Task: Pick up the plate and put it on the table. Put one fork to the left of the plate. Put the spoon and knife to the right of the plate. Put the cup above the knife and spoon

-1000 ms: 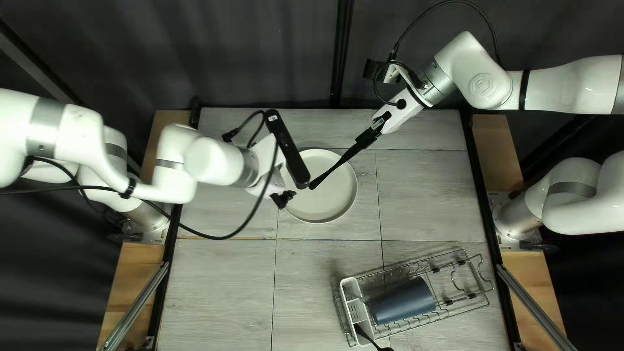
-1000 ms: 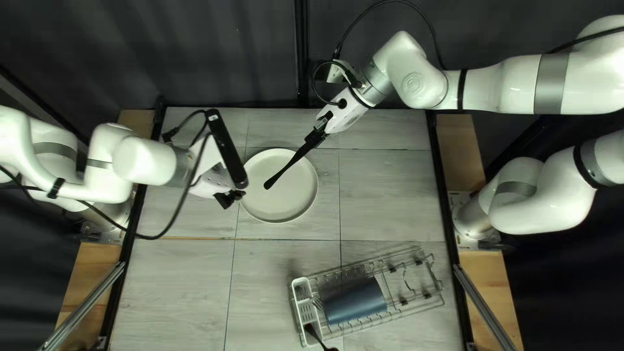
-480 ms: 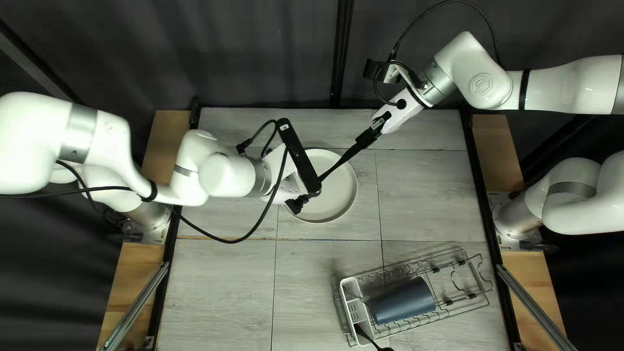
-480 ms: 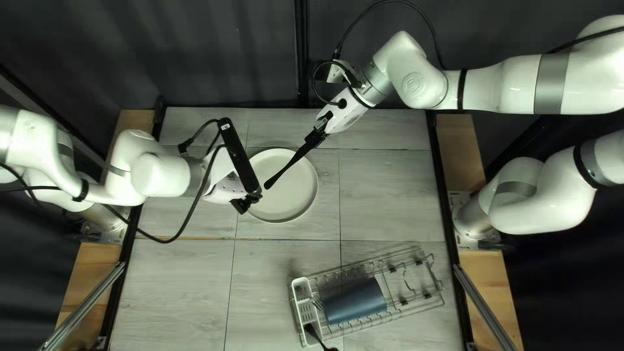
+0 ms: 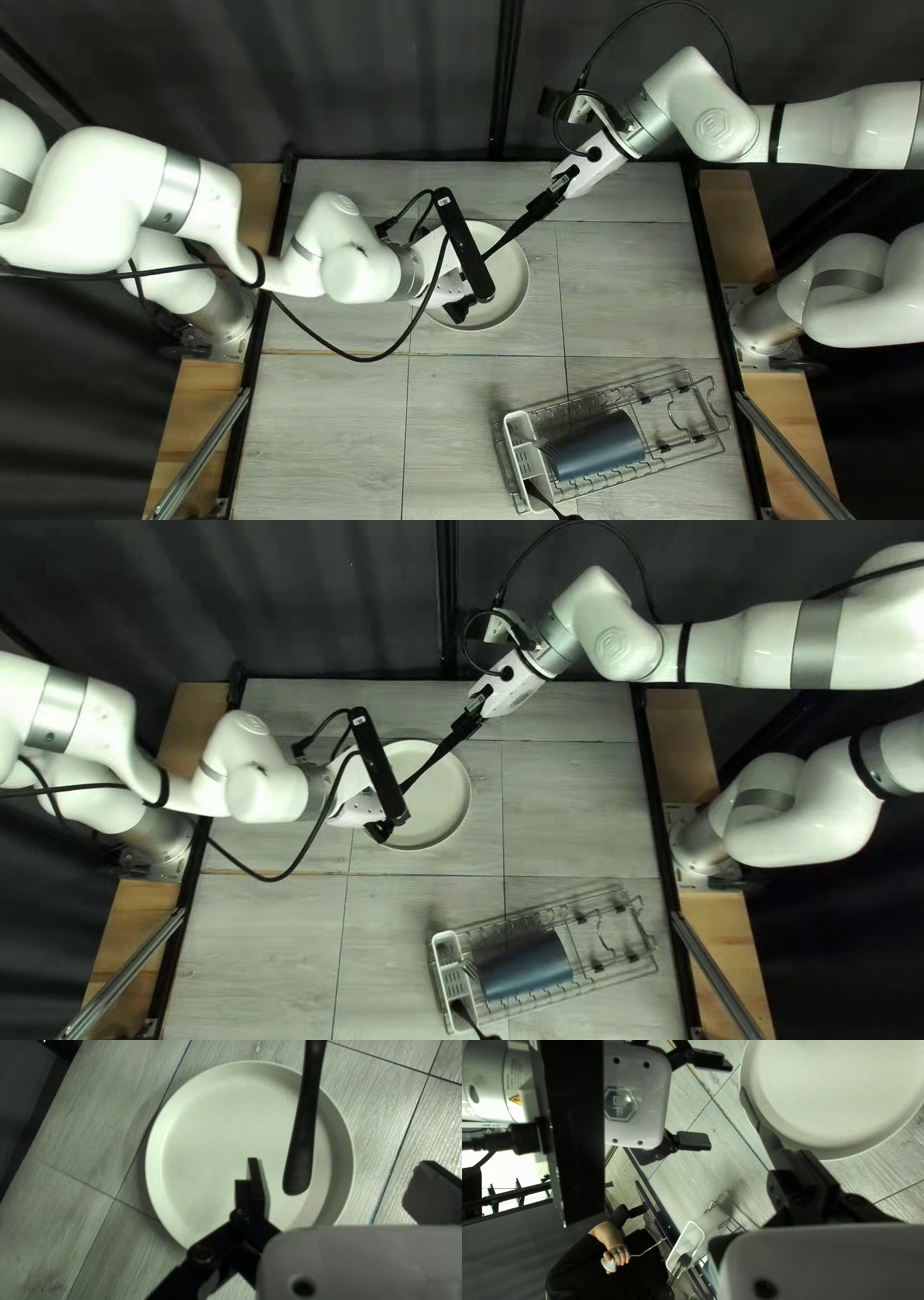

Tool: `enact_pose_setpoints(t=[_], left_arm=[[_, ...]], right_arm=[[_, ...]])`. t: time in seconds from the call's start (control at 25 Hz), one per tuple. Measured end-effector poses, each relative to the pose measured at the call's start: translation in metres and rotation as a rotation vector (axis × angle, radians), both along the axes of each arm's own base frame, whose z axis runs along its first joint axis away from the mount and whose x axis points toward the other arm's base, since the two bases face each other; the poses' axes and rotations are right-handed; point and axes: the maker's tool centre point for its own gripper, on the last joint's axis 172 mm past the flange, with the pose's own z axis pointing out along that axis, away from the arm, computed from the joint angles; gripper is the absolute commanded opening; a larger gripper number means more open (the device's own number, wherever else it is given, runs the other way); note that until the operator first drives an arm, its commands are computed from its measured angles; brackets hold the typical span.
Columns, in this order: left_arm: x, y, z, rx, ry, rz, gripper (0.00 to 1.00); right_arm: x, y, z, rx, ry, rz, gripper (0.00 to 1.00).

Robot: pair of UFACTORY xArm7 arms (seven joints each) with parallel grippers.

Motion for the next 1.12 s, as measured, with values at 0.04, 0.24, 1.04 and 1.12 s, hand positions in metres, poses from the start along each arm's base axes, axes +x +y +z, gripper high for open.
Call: enact_pose_setpoints(t=[0.04, 0.24, 1.04, 1.12], left_arm=[[0.002, 0.002, -0.001, 0.005, -0.001, 0.002, 1.00], [0.010, 0.013, -0.005, 0.036, -0.009, 0.023, 1.00], [0.008, 0.031, -0.003, 0.122, -0.021, 0.041, 0.00], [0.008, 0.030, -0.003, 0.122, -0.021, 0.040, 0.00]], right_arm=[[0.000, 0.000, 0.000, 0.000, 0.000, 0.000, 0.00], [0.000, 0.000, 0.000, 0.000, 0.000, 0.000, 0.00], [0.000, 0.000, 0.000, 0.000, 0.000, 0.000, 0.00], [0.000, 0.000, 0.000, 0.000, 0.000, 0.000, 0.20]])
